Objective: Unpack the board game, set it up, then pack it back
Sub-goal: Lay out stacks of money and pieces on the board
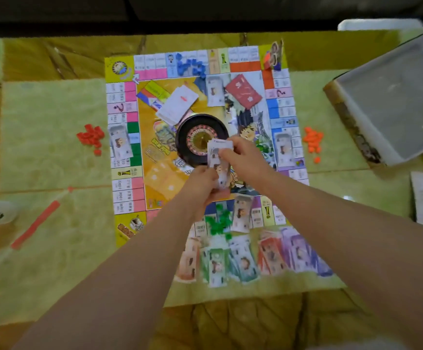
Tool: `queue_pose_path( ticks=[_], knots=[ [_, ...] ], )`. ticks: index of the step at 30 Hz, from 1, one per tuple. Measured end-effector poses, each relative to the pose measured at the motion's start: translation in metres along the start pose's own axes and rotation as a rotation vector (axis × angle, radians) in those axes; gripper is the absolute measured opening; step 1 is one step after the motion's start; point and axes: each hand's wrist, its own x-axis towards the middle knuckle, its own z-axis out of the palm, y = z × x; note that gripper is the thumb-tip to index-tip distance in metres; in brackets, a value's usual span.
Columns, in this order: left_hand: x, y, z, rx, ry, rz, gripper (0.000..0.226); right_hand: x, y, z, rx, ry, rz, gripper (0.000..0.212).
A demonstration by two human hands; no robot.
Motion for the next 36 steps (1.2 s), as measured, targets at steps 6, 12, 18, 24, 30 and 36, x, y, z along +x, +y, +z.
queue_pose_path(
  ticks=[6,12,18,24,30,36],
  knots=[
    [-0.007,-0.034,0.075,0.148,0.035,0.11,0.02,-0.045,0.055,-0.059,0.193,0.054,0.127,0.02],
    [-0.02,-0.084,0.141,0.291,-0.053,0.046,0.01,-0.099,0.123,-0.113,0.132,0.117,0.246,0.026],
    [-0.018,-0.143,0.17,0.73,0.034,0.152,0.009,-0.145,0.2,-0.167,-0.207,0.273,0.402,0.011],
    [-0.006,-0.177,0.189,0.995,0.092,0.297,0.018,-0.168,0.259,-0.174,-0.436,0.331,0.387,0.012],
    [0.005,-0.195,0.196,1.029,0.158,0.376,0.028,-0.165,0.282,-0.158,-0.597,0.439,0.273,0.016],
    [0.009,-0.205,0.192,1.042,0.207,0.442,0.027,-0.168,0.284,-0.154,-0.532,0.535,0.252,0.043]
  ],
)
